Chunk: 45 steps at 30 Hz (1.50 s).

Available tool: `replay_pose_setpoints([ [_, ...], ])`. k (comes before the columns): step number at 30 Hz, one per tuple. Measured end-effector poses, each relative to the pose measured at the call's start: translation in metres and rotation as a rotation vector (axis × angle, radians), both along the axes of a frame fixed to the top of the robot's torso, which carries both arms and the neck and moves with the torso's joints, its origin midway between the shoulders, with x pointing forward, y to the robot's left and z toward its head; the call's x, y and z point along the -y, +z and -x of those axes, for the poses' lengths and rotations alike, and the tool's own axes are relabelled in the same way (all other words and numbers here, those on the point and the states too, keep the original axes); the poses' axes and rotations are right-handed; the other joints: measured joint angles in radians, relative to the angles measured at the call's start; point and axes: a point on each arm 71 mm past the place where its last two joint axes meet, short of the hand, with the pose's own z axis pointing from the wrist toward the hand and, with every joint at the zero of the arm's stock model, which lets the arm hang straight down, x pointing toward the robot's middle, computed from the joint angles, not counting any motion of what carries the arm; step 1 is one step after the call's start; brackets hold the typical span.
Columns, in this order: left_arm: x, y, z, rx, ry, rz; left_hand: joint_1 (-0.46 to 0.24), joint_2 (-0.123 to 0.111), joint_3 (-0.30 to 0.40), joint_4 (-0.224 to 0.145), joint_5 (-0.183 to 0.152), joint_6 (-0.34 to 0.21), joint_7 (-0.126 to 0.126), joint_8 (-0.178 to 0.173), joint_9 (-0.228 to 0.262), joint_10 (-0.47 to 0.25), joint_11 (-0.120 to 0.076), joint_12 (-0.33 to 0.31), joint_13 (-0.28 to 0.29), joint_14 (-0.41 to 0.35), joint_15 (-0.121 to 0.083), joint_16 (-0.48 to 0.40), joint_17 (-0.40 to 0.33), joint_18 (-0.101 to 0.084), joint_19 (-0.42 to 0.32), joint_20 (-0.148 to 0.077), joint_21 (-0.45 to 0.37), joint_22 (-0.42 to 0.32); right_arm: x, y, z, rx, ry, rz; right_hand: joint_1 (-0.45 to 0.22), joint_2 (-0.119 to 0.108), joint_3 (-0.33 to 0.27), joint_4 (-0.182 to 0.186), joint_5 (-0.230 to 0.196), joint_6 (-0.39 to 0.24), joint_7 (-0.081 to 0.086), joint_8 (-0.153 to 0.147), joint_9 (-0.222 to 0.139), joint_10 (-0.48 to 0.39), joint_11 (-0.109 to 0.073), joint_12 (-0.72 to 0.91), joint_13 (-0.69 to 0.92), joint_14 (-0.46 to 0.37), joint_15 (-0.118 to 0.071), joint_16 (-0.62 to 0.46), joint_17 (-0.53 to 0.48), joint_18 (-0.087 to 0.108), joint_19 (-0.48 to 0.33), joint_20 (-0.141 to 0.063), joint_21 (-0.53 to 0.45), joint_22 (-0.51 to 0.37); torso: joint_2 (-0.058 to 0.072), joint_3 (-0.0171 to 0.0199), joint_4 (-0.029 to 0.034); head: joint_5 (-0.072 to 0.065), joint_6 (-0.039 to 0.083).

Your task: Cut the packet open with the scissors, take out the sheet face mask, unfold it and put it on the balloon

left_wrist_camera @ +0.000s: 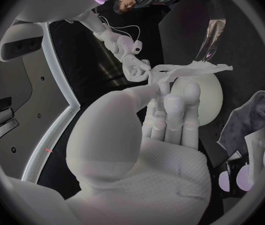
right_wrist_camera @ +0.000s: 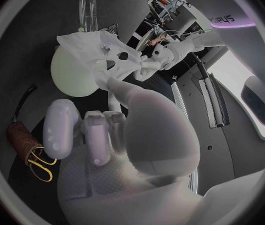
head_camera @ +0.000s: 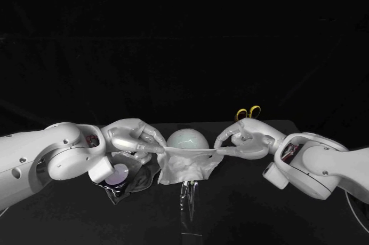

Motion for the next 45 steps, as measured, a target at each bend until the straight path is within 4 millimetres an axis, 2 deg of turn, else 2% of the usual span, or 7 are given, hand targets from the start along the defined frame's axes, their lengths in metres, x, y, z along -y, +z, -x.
replay_pose_setpoints([
  [7, 0.001, -0.003, -0.014, 0.039, 0.076, -0.036, 0.0, 0.0, 0.0, 0.0, 0.0, 0.004, -0.004, 0.0, 0.0, 0.0, 0.0, 0.0, 0.002, 0.0, 0.0, 0.0, 0.009, 0.0, 0.0, 0.0, 0.0, 0.003, 0.0, -0.006, -0.015, 0.034, -0.042, 0.011, 0.0, 0.0, 0.0, 0.0, 0.0, 0.0, 0.0, 0.001, 0.001, 0.0, 0.0, 0.0, -0.001, -0.001, 0.002, 0.0, -0.001, 0.0, -0.004, -0.004, -0.001, 0.0, 0.002, 0.0002, -0.0006, 0.004, 0.0],
  [15, -0.002, -0.004, -0.027, 0.078, 0.149, -0.067, 0.002, -0.005, 0.006, -0.006, 0.0, 0.004, -0.003, 0.0, 0.0, 0.0, 0.0, -0.001, 0.003, 0.003, -0.002, 0.004, 0.012, -0.001, 0.004, -0.003, 0.004, 0.003, -0.003, -0.002, -0.03, 0.088, -0.077, 0.009, 0.0, 0.0, 0.0, 0.0, -0.001, 0.0, 0.0, 0.001, 0.004, 0.0, 0.0, 0.0, -0.001, -0.002, 0.002, -0.001, -0.001, 0.0, -0.004, -0.004, -0.001, 0.0, 0.001, -0.0001, -0.0008, 0.004, 0.0],
  [28, 0.003, -0.004, -0.044, 0.128, 0.205, -0.092, 0.0, -0.011, 0.014, -0.008, -0.002, 0.012, -0.002, -0.007, 0.0, 0.003, -0.003, 0.003, 0.009, 0.005, -0.004, 0.004, 0.023, -0.001, 0.003, -0.003, 0.004, -0.002, -0.002, 0.001, -0.057, 0.125, -0.107, 0.037, 0.0, 0.0, 0.003, 0.003, -0.002, 0.0, 0.002, -0.002, 0.003, 0.0, 0.0, -0.002, 0.0, -0.002, 0.002, -0.003, 0.0, 0.0, -0.004, -0.004, -0.004, -0.001, 0.0, -0.0011, 0.0, -0.001, 0.0],
  [33, 0.004, -0.003, -0.05, 0.148, 0.227, -0.095, -0.002, -0.012, 0.016, -0.009, -0.002, 0.016, -0.005, -0.009, 0.001, 0.003, -0.003, 0.003, 0.009, 0.005, -0.003, 0.008, 0.026, -0.006, 0.003, -0.003, 0.004, 0.002, -0.006, -0.002, -0.064, 0.11, -0.098, 0.05, 0.0, 0.0, 0.003, 0.003, -0.002, -0.001, 0.003, 0.002, 0.004, 0.0, 0.0, -0.002, 0.0, -0.002, 0.002, 0.0, 0.0, 0.0, -0.004, -0.004, -0.007, 0.0, 0.001, -0.0006, -0.0009, 0.0, 0.001],
  [38, 0.008, -0.002, -0.054, 0.166, 0.24, -0.098, -0.002, -0.012, 0.016, -0.009, -0.003, 0.016, -0.005, -0.01, 0.009, 0.003, -0.003, 0.003, 0.009, 0.005, -0.003, 0.012, 0.034, 0.004, 0.003, -0.003, 0.007, 0.007, -0.008, -0.004, -0.068, 0.096, -0.096, 0.062, -0.002, 0.002, 0.006, 0.0, -0.003, -0.003, 0.003, 0.002, 0.005, 0.0, 0.0, -0.003, 0.0, -0.002, 0.002, 0.0, 0.0, 0.0, -0.004, -0.004, -0.007, 0.0, 0.001, -0.0005, -0.0012, -0.002, -0.003],
  [45, 0.011, -0.002, -0.062, 0.193, 0.263, -0.109, -0.006, -0.016, 0.019, -0.012, 0.0, 0.016, -0.005, -0.01, 0.013, 0.003, -0.003, 0.007, 0.009, 0.01, -0.005, 0.012, 0.035, 0.005, 0.003, -0.003, 0.008, 0.009, -0.007, -0.006, -0.073, 0.092, -0.107, 0.078, -0.004, 0.004, 0.006, 0.0, -0.003, -0.003, 0.003, 0.002, 0.006, 0.0, 0.0, 0.0, -0.001, -0.003, 0.003, 0.0, -0.001, 0.0, -0.004, -0.004, -0.007, 0.0, 0.001, -0.0006, -0.0012, -0.005, -0.008],
])
